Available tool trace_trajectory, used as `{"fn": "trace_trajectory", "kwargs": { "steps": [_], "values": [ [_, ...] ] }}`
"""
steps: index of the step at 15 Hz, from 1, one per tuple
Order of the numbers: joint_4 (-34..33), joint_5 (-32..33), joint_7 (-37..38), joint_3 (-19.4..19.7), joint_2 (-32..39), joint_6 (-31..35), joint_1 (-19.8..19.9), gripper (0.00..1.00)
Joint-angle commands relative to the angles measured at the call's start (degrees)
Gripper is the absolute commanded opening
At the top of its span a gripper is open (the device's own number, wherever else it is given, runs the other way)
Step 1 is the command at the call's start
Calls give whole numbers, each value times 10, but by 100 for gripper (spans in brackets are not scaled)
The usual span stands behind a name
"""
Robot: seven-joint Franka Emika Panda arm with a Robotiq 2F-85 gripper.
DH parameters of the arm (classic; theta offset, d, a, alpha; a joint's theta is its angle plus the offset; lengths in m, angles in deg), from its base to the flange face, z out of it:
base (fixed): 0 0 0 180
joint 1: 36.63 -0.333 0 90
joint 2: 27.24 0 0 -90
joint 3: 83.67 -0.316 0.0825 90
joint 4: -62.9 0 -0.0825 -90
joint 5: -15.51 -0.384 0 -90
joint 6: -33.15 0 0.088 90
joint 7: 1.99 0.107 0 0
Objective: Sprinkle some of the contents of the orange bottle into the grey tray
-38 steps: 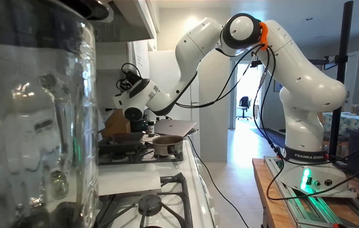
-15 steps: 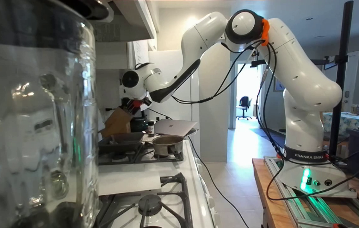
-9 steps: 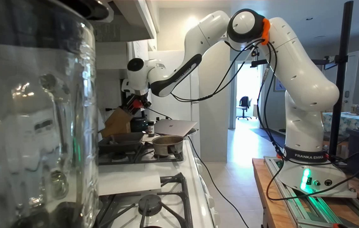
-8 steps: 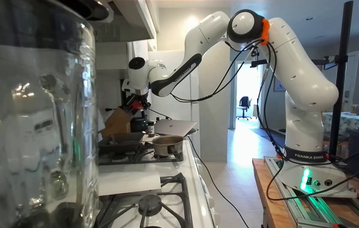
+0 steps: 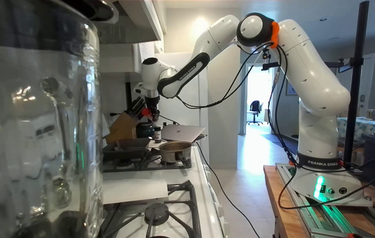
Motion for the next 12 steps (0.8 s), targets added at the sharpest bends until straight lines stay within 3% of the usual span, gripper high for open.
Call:
{"fn": "trace_trajectory", "kwargs": {
  "steps": [1, 8, 12],
  "values": [
    [6, -99, -29, 5, -6, 6, 15, 23],
    [43, -144, -50, 34, -3, 155, 34, 23],
    [70, -194, -54, 32, 1, 185, 47, 23]
  ]
}}
